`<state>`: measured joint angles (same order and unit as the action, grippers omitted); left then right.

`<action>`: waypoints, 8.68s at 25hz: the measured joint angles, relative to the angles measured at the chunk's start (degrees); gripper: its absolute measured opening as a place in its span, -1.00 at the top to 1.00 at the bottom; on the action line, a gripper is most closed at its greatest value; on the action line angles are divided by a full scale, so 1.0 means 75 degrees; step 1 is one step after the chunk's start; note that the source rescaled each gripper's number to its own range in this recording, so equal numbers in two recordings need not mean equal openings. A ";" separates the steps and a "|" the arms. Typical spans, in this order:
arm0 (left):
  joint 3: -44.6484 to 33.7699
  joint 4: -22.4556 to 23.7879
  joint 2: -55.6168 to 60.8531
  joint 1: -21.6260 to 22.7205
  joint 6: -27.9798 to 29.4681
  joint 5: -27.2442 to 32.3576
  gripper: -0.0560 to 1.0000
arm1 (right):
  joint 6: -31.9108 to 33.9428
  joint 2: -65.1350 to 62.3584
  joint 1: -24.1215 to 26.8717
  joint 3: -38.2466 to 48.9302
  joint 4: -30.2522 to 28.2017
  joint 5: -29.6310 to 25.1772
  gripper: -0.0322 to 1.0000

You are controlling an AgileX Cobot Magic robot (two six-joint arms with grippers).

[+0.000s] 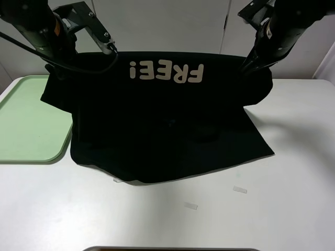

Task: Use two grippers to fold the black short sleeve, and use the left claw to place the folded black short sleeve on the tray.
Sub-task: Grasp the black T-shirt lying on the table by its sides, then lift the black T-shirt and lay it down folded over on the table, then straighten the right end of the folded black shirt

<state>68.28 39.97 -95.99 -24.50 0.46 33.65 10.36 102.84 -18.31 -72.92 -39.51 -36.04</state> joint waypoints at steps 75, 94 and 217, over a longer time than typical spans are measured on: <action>0.2101 -0.5416 0.0052 0.0206 -0.3556 0.4293 -0.48 | -0.2934 -0.0786 0.0846 -0.0709 0.5673 -0.3042 -1.00; 0.2184 -0.5751 0.5591 0.0206 -0.1186 0.4402 -0.48 | -0.2800 -0.3984 0.0846 -0.0709 0.6148 -0.3015 -1.00; -0.5384 -0.5282 1.2819 0.1399 0.0104 0.3647 -1.00 | -0.4718 0.1068 0.2419 -0.0709 0.8717 -0.3019 -1.00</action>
<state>27.91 0.36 0.15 -14.00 1.24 61.01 -25.02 110.86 -0.17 -78.24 25.86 -58.69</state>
